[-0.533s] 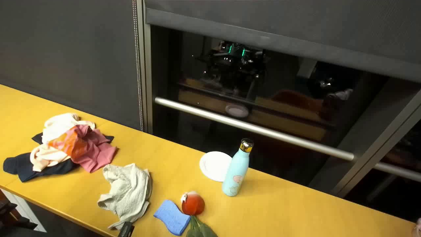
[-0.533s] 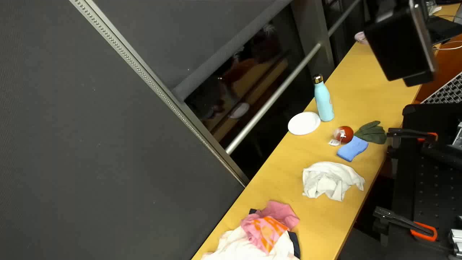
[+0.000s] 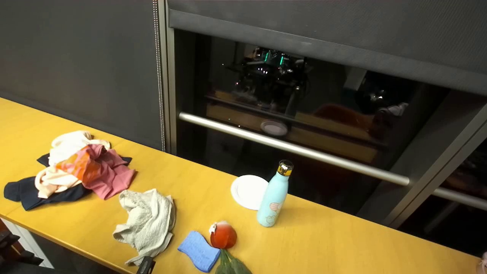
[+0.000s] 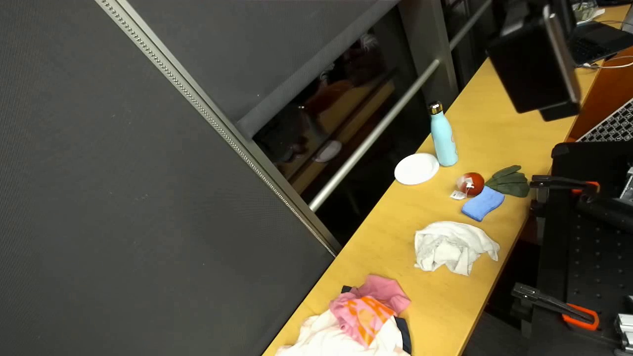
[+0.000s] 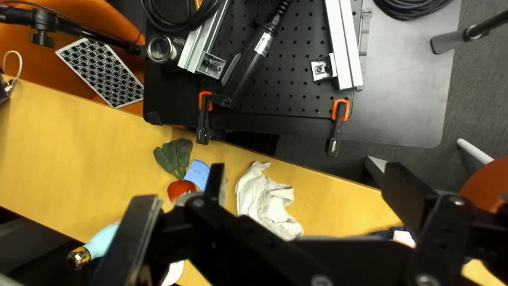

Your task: Unfold the white towel and then fold it again

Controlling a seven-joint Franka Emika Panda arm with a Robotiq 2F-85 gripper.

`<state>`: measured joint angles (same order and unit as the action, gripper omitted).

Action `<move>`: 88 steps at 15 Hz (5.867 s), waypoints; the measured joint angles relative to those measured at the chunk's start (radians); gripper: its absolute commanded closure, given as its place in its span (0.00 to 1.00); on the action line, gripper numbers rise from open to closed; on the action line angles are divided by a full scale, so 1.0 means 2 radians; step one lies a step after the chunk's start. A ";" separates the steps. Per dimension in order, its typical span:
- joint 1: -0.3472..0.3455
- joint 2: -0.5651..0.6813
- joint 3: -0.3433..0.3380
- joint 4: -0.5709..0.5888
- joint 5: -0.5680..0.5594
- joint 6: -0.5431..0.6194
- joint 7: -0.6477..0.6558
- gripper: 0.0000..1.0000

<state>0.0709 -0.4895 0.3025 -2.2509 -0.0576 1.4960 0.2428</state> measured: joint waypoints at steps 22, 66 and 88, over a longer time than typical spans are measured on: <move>0.005 0.405 -0.151 -0.038 -0.363 0.532 0.501 0.00; 0.297 0.807 -0.397 0.213 -0.122 0.701 0.649 1.00; 0.189 0.804 -0.474 0.279 -0.031 0.695 0.650 0.99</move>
<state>0.4496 1.1188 -0.6463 -1.6936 -0.1202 2.8862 1.5425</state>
